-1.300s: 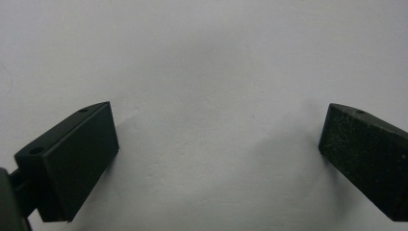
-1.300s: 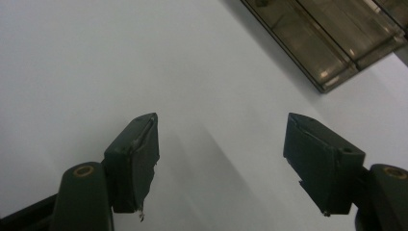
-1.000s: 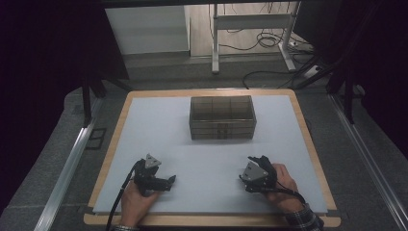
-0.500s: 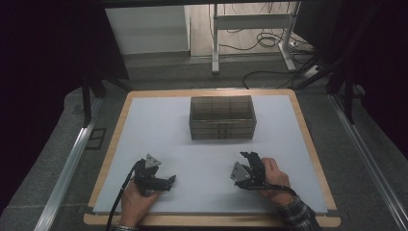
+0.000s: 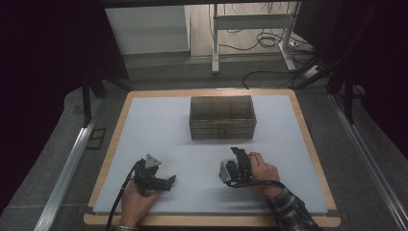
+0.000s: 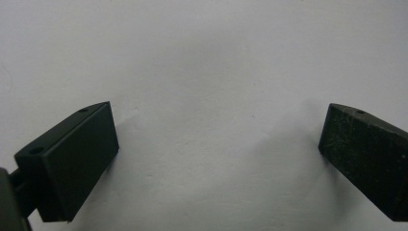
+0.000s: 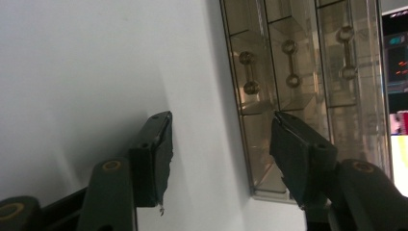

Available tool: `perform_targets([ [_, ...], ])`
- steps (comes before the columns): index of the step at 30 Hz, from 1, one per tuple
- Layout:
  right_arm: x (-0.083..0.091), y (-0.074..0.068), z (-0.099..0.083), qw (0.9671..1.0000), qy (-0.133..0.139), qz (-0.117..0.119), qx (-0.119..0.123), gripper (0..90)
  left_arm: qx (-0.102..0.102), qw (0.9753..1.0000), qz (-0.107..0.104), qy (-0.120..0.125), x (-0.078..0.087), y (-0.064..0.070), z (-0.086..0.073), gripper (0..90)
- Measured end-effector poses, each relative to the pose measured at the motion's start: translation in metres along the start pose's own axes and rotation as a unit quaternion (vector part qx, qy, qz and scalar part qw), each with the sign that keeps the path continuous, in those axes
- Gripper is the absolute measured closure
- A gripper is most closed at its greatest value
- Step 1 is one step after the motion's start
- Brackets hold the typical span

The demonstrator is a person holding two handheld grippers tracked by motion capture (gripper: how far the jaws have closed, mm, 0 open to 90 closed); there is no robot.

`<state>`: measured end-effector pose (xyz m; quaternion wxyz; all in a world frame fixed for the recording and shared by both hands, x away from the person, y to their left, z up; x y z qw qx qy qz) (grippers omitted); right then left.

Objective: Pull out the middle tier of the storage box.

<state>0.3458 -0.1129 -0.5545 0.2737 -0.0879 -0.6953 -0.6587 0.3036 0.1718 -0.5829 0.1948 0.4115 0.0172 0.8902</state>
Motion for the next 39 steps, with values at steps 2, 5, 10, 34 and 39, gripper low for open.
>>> perform_targets([
  [2, -0.002, 0.000, 0.001, 1.0000, -0.001, -0.003, 0.007, 42.2, 0.000, 1.0000, 0.000, 0.000, 0.000, 0.000, 0.000, 0.0],
  [5, -0.007, 0.001, 0.004, 0.9997, -0.007, -0.010, 0.020, 43.2, 0.000, 1.0000, 0.000, 0.000, 0.000, 0.000, 0.000, 0.0],
  [10, -0.016, 0.004, 0.010, 0.9983, -0.021, -0.024, 0.050, 44.7, 0.000, 1.0000, 0.000, 0.000, 0.000, 0.000, 0.000, 0.0],
  [34, -0.046, 0.024, 0.014, 0.9914, -0.079, -0.059, 0.086, 52.2, 0.001, 1.0000, -0.001, 0.000, 0.000, 0.000, 0.000, 0.0],
  [39, -0.053, 0.027, 0.013, 0.9903, -0.080, -0.070, 0.090, 54.1, 0.001, 1.0000, -0.001, 0.000, 0.000, 0.000, 0.000, 0.0],
])
Point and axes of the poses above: each handheld gripper's, and its own axes: x roughly backward along the jaws, z roughly out of its top, y roughly to its right, the point moved 4 cm from there along -x, roughly forward along the jaws, and after that the axes turned 12 degrees about x, right-handed, at the moved point
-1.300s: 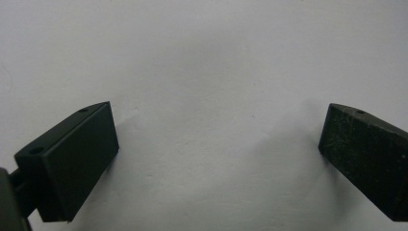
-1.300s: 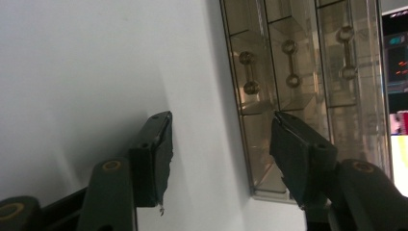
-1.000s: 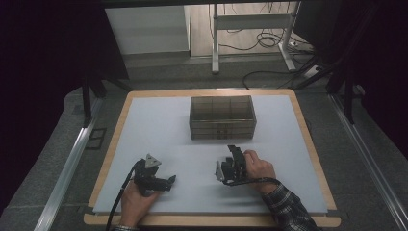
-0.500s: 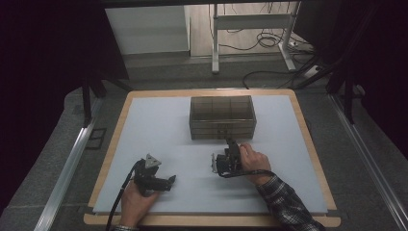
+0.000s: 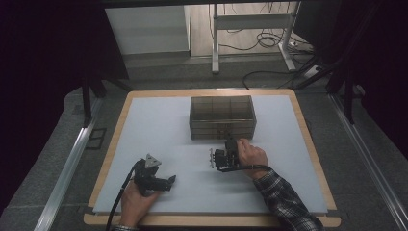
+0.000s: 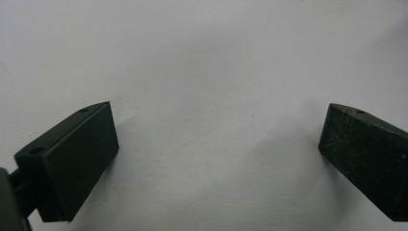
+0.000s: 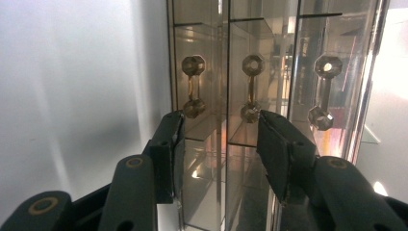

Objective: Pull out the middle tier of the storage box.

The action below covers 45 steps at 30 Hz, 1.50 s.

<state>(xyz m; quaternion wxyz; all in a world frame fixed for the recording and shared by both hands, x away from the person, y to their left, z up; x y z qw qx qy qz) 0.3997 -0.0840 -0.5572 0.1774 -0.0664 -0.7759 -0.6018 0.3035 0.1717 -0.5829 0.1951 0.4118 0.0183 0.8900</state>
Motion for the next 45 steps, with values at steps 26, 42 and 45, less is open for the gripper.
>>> perform_targets([
  [26, -0.011, 0.011, 0.007, 0.9989, -0.024, -0.037, 0.015, 79.4, 0.000, 1.0000, 0.000, 0.000, 0.000, 0.000, 0.000, 0.0],
  [42, -0.002, 0.009, 0.006, 0.9996, -0.007, -0.029, 0.006, 80.1, 0.000, 1.0000, 0.000, 0.000, 0.000, 0.000, 0.000, 0.0],
  [45, 0.001, 0.008, 0.006, 0.9995, -0.002, -0.032, 0.002, 80.0, 0.000, 1.0000, 0.000, 0.000, 0.000, 0.000, 0.000, 0.0],
])
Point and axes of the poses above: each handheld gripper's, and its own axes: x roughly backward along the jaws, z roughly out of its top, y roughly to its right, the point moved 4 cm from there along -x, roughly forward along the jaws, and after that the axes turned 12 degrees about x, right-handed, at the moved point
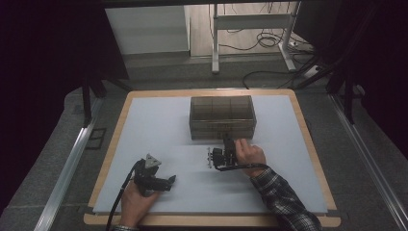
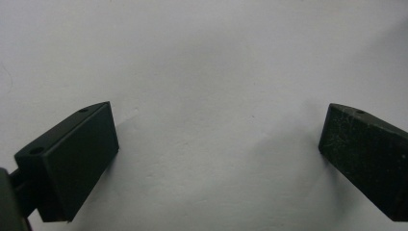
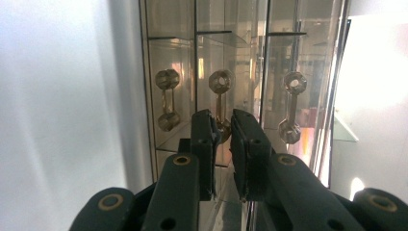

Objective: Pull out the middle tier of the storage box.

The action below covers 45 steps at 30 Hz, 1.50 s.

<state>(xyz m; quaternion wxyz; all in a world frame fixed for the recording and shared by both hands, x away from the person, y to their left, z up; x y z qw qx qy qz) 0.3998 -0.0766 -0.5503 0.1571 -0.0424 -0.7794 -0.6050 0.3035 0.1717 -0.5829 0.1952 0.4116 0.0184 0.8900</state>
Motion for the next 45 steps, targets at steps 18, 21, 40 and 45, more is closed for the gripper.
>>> perform_targets([
  [18, 0.014, -0.004, -0.002, 0.9999, 0.008, 0.006, 0.001, 79.4, 0.000, 1.0000, 0.000, 0.000, 0.000, 0.000, 0.000, 0.0],
  [21, 0.013, -0.003, -0.002, 0.9999, 0.012, 0.011, -0.002, 78.7, 0.000, 1.0000, 0.000, 0.000, 0.000, 0.000, 0.000, 0.0],
  [40, 0.024, 0.017, -0.014, 0.9883, 0.087, 0.083, -0.094, 72.8, 0.000, 1.0000, 0.000, 0.000, 0.000, 0.000, 0.000, 0.0],
  [45, 0.023, 0.022, -0.018, 0.9826, 0.107, 0.105, -0.110, 71.6, 0.002, 1.0000, 0.000, 0.002, 0.000, 0.000, 0.000, 0.0],
])
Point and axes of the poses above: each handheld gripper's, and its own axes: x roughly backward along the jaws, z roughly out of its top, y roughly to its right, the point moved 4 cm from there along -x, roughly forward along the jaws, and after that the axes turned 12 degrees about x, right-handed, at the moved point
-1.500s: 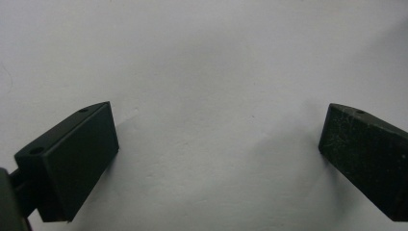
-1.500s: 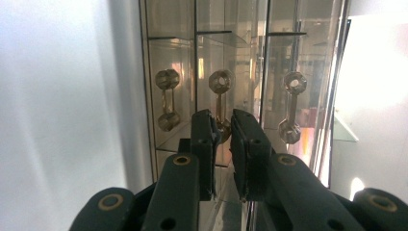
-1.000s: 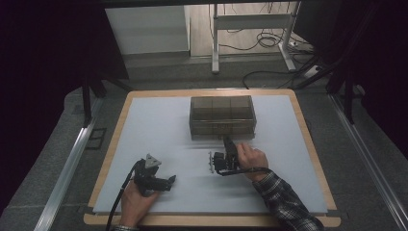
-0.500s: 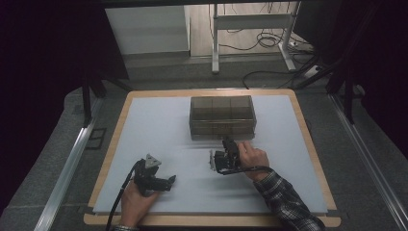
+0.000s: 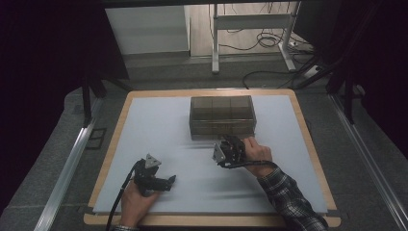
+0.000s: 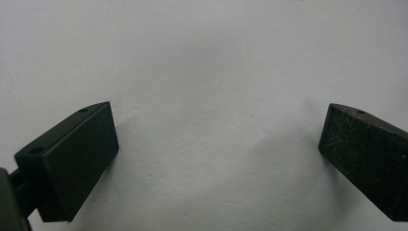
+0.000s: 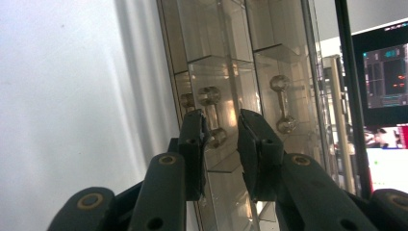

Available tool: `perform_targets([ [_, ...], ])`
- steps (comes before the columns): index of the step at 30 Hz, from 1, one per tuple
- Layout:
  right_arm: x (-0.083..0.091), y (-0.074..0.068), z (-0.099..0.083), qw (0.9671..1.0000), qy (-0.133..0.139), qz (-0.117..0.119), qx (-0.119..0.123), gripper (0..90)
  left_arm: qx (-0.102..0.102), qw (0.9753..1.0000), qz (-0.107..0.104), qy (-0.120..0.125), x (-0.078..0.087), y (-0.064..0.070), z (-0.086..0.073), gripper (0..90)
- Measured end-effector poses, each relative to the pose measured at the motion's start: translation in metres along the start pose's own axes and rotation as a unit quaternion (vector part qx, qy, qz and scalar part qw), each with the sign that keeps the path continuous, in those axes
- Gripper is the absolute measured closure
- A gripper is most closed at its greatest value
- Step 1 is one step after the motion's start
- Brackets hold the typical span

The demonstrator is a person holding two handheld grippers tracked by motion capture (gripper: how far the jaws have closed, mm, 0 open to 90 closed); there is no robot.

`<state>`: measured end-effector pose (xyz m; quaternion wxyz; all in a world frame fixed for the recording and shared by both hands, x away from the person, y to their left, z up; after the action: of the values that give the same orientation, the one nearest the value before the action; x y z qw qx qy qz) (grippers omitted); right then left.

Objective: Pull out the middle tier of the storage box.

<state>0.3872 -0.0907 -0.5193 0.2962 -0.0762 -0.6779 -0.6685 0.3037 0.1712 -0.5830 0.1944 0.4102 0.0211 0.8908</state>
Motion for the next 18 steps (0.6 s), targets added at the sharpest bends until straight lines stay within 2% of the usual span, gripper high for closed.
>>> perform_targets([
  [3, 0.002, 0.005, -0.002, 0.9994, 0.017, 0.017, -0.024, 70.2, 0.000, 1.0000, 0.000, 0.000, 0.000, 0.000, 0.000, 0.0],
  [4, 0.003, 0.008, -0.004, 0.9980, 0.030, 0.033, -0.044, 69.4, 0.000, 1.0000, 0.000, 0.000, 0.000, 0.000, 0.000, 0.0],
  [5, 0.003, 0.008, -0.004, 0.9980, 0.030, 0.033, -0.044, 69.4, 0.000, 1.0000, 0.000, 0.000, 0.000, 0.000, 0.000, 0.0],
  [9, 0.004, 0.015, -0.008, 0.9943, 0.048, 0.057, -0.076, 69.2, -0.001, 1.0000, 0.000, 0.000, 0.000, 0.000, 0.000, 0.0],
  [13, 0.005, 0.021, -0.013, 0.9873, 0.070, 0.092, -0.109, 67.5, -0.004, 1.0000, 0.000, -0.002, 0.000, -0.001, 0.000, 0.0],
  [15, 0.005, 0.025, -0.015, 0.9818, 0.088, 0.113, -0.125, 66.4, -0.004, 1.0000, 0.001, -0.002, 0.000, -0.001, 0.000, 0.0],
  [18, 0.005, 0.031, -0.019, 0.9752, 0.099, 0.137, -0.143, 65.0, -0.004, 1.0000, 0.001, -0.002, 0.000, -0.001, 0.000, 0.0],
])
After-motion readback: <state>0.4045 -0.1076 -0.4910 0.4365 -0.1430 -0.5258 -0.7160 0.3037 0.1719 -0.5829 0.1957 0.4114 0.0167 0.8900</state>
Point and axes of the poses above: each handheld gripper's, and its own axes: x roughly backward along the jaws, z roughly out of its top, y roughly to its right, the point moved 4 cm from there along -x, roughly forward along the jaws, and after that the axes turned 12 degrees about x, right-handed, at the moved point
